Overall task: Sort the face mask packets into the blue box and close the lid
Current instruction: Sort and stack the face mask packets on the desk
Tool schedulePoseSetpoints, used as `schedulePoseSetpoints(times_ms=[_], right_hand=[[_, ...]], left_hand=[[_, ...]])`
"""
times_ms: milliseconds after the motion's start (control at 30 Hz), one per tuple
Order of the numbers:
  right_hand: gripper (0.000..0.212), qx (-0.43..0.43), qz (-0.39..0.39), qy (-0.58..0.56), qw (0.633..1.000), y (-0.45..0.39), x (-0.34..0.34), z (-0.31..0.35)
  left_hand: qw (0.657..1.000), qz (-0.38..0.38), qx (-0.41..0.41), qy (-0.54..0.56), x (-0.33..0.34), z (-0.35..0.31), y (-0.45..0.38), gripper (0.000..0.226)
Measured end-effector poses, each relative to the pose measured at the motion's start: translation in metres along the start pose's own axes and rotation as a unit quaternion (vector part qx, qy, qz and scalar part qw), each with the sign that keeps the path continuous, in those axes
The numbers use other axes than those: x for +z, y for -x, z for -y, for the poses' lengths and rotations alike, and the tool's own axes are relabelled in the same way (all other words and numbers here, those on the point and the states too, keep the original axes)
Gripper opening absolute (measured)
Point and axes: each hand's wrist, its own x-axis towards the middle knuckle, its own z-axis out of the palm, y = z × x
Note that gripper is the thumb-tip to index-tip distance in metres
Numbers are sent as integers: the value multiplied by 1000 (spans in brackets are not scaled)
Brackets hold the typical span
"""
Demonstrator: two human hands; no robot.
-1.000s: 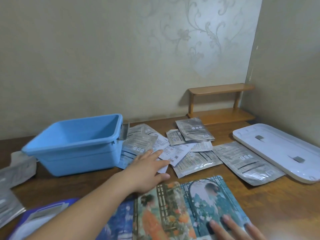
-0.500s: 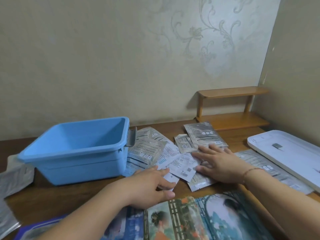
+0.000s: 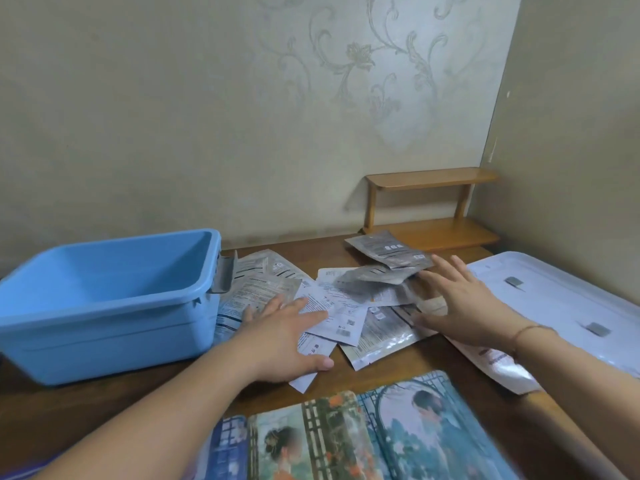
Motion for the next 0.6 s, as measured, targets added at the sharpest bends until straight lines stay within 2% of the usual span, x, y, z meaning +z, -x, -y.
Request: schedulePoseSetpoints(times_ms=[100, 200, 267, 333, 400, 500, 533, 600], right_hand=[[82, 21, 1, -56, 998, 17, -4, -23], [77, -31, -6, -59, 998, 33, -1, -30], [81, -38, 37, -46, 998, 45, 6, -25], [96, -56, 88, -9, 995, 59, 14, -18], [98, -62, 59, 13, 996, 65, 17, -11], [76, -63, -70, 4, 996, 55, 5, 5], [71, -72, -76, -9, 994, 48, 3, 10], [79, -126, -18, -34, 991, 31, 6, 22]], left_hand=[[1000, 27, -12, 9, -1, 2, -6, 85], [999, 35, -6, -15, 0, 4, -4, 81], [999, 41, 5, -27, 2, 5, 0, 74], [998, 46, 21, -32, 2, 7, 5, 70], [997, 53, 42, -32, 1, 7, 10, 67], [996, 59, 69, -11, -2, 9, 20, 63], [996, 55, 76, -3, -3, 9, 23, 62], [995, 39, 89, 12, -3, 10, 30, 61]])
